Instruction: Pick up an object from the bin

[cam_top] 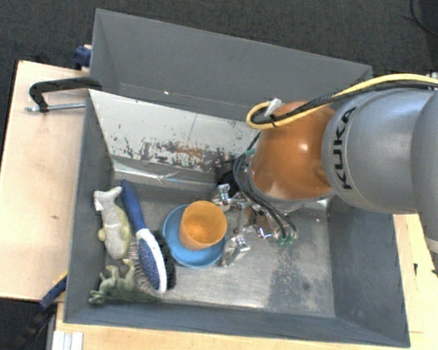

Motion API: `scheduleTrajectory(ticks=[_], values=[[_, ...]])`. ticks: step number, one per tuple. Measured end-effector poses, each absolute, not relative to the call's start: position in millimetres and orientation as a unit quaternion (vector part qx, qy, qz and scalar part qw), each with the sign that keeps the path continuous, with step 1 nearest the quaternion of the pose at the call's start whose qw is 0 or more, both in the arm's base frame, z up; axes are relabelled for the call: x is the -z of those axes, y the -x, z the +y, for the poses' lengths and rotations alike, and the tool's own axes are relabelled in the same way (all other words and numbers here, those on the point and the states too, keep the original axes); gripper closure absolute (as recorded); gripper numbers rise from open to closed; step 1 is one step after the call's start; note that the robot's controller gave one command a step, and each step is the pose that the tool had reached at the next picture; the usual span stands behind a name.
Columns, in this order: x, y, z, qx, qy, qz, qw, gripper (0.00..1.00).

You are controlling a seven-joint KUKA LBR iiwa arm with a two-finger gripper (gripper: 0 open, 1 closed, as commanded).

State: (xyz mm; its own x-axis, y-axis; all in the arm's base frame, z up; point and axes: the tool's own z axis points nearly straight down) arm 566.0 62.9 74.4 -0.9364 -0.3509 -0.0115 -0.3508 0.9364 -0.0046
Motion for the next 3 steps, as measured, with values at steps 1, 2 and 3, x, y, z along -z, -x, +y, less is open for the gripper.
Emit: scheduleTrajectory(ticks=[1,2,3], values=[[-74.6,-580.7,84.6,0.003,0.154,0.988,0.005,0.0],[-75.7,-581.4,83.8,0.003,0.153,0.988,0.006,1.0],[-188.0,-575.7,78.0,0.0,0.272,0.962,0.007,1.0]])
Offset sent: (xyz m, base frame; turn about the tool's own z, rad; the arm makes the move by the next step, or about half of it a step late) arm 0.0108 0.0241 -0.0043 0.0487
